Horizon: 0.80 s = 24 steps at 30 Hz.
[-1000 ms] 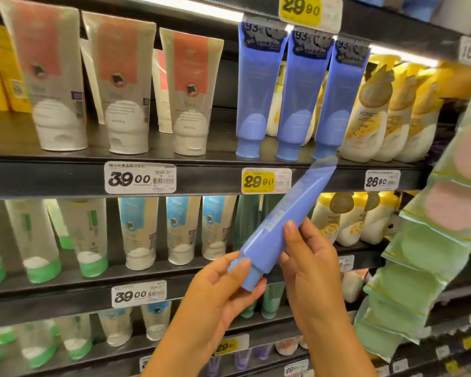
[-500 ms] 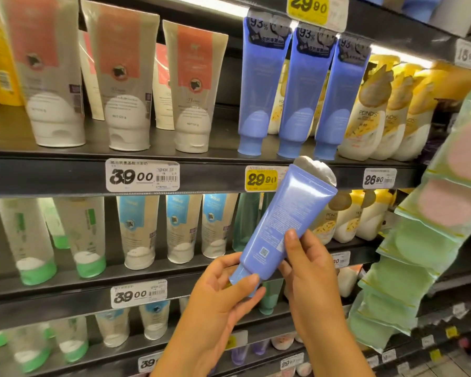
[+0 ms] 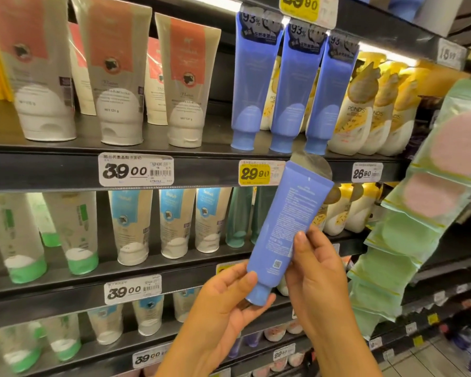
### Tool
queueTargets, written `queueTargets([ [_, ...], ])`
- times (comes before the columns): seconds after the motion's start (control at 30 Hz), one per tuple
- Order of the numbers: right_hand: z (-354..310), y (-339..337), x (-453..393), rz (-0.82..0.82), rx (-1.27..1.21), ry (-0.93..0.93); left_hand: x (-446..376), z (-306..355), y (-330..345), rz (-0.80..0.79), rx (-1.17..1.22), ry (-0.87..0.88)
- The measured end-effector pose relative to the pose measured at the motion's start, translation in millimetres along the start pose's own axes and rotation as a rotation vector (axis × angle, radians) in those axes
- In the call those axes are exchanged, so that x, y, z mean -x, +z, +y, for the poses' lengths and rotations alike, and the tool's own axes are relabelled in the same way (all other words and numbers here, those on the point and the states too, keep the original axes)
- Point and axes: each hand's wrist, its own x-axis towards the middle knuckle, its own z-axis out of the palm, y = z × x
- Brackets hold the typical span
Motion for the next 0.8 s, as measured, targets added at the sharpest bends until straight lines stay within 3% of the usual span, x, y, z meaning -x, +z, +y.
queueTargets([
  [0.23,-2,0,0,0.004,-0.043,0.004,1,1,0,-0.057,-0.099,-0.053],
  [0.43,-1,0,-6,-0.004,-0.044,0.050,0,7,0,0.078,-0.174,0.071],
  [0.6,7,2,-9,-0.008,0.148,0.060,-1,9,-5,0.150,-0.241,0.111],
  [0.7,7,0,-11,0.008,0.191,0.021,-1,10,-4,0.119,-0.197,0.089],
  [0.8,5,-2,-11,0.008,0.066,0.005,-1,11,0,0.057,-0.046,0.024],
])
